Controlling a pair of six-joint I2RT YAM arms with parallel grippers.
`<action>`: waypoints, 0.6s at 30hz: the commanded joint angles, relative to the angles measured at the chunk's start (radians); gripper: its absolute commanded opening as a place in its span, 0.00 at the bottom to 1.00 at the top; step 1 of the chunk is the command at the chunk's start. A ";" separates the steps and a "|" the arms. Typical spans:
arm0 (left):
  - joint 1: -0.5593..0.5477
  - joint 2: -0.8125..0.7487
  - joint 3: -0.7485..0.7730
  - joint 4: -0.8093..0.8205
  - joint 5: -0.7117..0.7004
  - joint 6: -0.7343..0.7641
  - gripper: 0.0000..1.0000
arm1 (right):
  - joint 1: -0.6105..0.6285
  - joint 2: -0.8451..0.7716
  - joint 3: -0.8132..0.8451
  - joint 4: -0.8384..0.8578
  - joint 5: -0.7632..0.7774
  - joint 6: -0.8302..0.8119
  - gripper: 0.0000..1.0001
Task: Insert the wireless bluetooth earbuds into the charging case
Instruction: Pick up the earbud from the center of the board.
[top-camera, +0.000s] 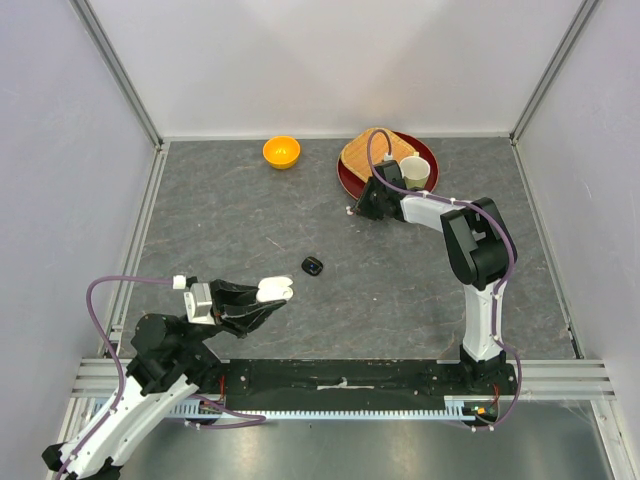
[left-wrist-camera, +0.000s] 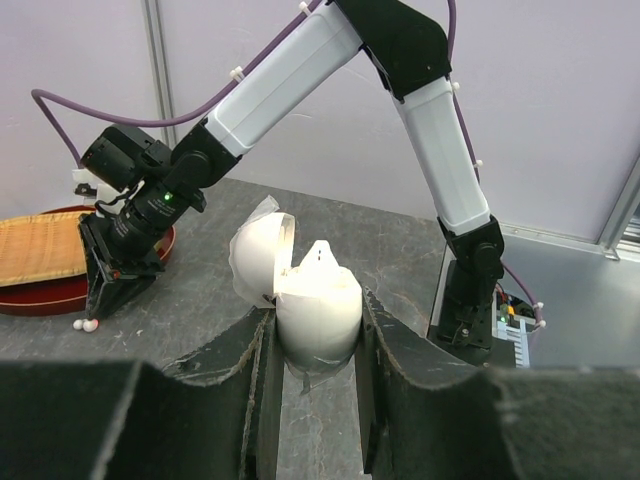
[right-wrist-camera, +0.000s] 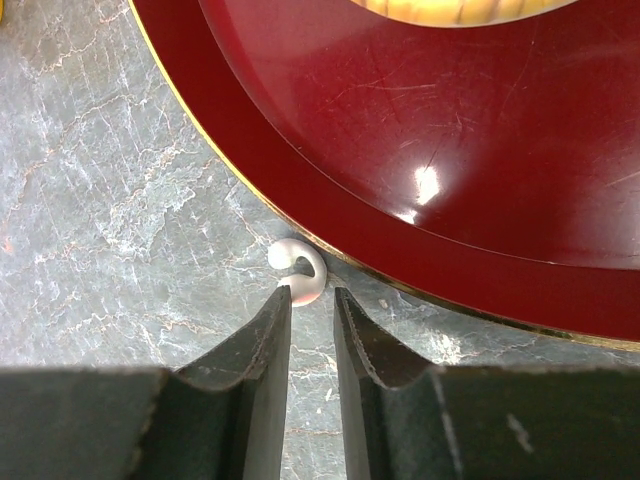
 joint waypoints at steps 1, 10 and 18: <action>-0.001 -0.009 0.030 0.001 -0.024 0.035 0.02 | -0.006 0.022 0.013 0.012 -0.005 0.005 0.30; 0.000 0.002 0.031 0.001 -0.023 0.033 0.02 | -0.005 0.031 0.009 0.021 -0.015 0.002 0.29; 0.000 0.002 0.031 -0.005 -0.024 0.033 0.02 | -0.005 0.043 0.018 0.026 -0.034 -0.002 0.28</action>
